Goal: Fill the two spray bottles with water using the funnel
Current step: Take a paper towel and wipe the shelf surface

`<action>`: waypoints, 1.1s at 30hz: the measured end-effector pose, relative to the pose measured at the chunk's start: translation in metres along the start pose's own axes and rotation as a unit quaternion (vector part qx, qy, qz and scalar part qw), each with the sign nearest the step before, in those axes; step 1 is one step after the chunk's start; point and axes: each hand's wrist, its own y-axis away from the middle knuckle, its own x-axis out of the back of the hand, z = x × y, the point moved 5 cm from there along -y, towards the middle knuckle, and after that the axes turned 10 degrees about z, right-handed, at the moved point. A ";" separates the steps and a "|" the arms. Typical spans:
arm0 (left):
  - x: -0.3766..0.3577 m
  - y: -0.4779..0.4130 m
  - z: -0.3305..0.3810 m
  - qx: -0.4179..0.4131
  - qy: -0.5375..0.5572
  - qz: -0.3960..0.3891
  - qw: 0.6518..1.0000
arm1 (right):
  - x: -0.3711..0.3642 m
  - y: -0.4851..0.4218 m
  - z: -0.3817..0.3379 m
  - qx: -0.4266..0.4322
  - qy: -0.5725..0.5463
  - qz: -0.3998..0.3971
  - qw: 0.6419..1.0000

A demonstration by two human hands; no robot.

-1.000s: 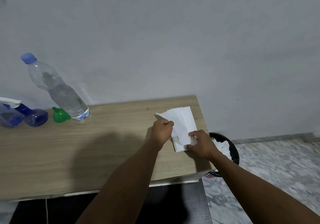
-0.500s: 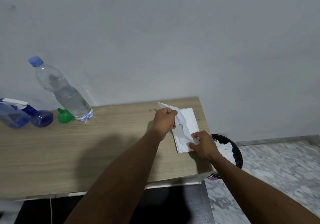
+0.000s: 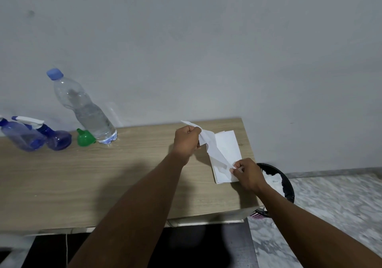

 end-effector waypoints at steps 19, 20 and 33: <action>0.032 0.002 0.018 -0.007 0.020 0.024 0.999 | 0.014 0.006 -0.007 -0.018 -0.062 -0.039 0.997; 0.031 0.004 0.018 -0.006 0.021 0.021 1.000 | 0.014 0.007 -0.008 -0.020 -0.072 -0.037 0.997; 0.031 0.015 0.049 -0.023 0.044 0.008 0.999 | -0.008 -0.001 0.000 -0.003 0.044 -0.020 0.999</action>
